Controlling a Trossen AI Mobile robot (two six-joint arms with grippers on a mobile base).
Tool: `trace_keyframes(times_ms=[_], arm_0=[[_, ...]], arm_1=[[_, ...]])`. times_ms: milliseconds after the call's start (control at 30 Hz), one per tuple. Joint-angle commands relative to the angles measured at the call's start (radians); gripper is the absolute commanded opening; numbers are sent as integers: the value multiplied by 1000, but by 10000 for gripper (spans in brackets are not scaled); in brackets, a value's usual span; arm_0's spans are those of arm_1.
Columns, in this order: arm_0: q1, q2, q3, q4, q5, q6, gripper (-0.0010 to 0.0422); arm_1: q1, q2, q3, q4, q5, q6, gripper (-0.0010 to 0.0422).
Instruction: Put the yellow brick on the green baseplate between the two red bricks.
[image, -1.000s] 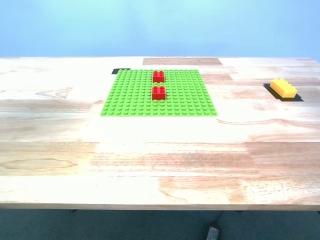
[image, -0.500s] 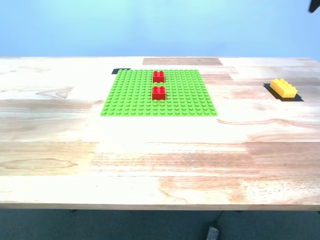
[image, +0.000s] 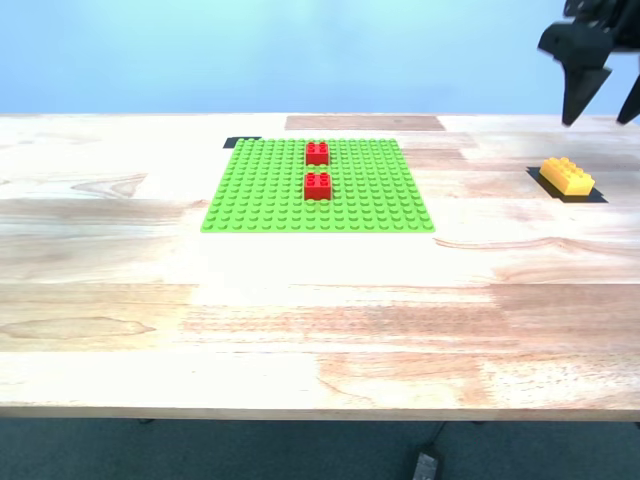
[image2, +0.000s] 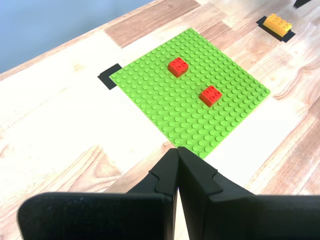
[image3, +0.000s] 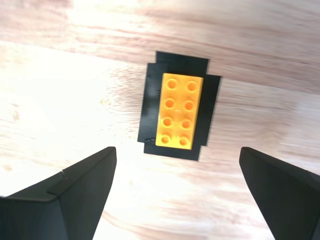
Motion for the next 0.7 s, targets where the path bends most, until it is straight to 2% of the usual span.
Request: trace_keyframes(times_ms=[33, 500, 700], arm_0=[[0, 0, 0, -1, 0, 0, 0], [0, -6, 0, -1, 0, 0, 0], [0, -14, 0, 4, 0, 0, 0]], arm_1=[[-1, 18, -39, 64, 0, -1, 327], [-8, 142, -61, 167, 8, -5, 320], [-8, 143, -82, 203, 8, 2, 284]])
